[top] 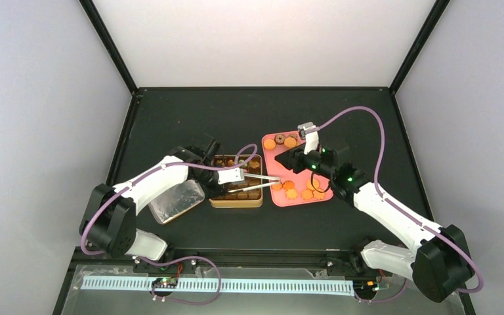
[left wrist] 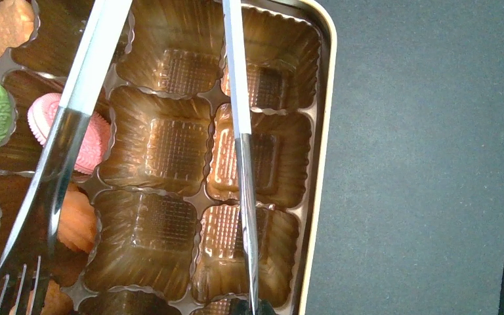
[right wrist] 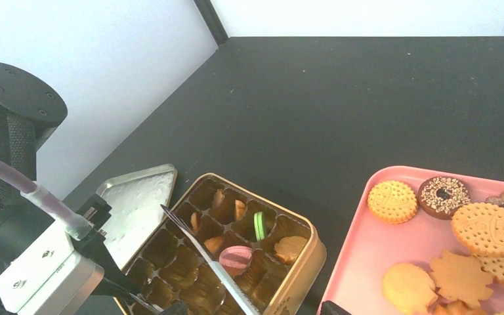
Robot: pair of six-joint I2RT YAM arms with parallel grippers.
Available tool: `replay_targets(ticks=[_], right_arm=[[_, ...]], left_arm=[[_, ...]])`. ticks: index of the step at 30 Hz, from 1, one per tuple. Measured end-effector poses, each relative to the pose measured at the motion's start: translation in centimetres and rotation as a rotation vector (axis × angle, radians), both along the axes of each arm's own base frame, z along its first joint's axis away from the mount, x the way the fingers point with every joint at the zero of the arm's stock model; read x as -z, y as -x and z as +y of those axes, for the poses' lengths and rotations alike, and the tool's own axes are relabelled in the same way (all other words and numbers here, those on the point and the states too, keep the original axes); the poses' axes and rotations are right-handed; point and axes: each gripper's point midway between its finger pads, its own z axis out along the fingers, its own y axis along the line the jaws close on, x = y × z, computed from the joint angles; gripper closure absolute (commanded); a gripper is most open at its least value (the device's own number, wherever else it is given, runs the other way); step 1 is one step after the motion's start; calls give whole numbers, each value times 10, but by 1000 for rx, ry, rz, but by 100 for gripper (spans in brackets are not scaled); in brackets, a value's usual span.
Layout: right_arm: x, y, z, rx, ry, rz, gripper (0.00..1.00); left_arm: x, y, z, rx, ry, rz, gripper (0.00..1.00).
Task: Pack the cookies
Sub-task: Pick up the clamp from the packing box.
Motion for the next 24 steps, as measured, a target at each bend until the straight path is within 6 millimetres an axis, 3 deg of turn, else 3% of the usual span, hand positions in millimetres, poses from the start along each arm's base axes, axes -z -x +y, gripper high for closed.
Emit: replay_targets(ticks=[7, 11, 15, 18, 24], right_arm=[[-6, 2, -2, 1, -8, -13, 48], [-12, 4, -3, 6, -15, -28, 47], [-19, 6, -6, 12, -29, -41, 38], [-27, 8, -7, 13, -53, -48, 25], [-65, 13, -25, 46, -173, -87, 16]], left_arm=[[-1, 0, 0, 15, -1, -10, 98], [-15, -6, -5, 14, 21, -22, 99], [-54, -14, -23, 5, 108, -24, 98], [-87, -18, -36, -2, 188, -20, 99], [-133, -16, -50, -44, 308, 20, 99]])
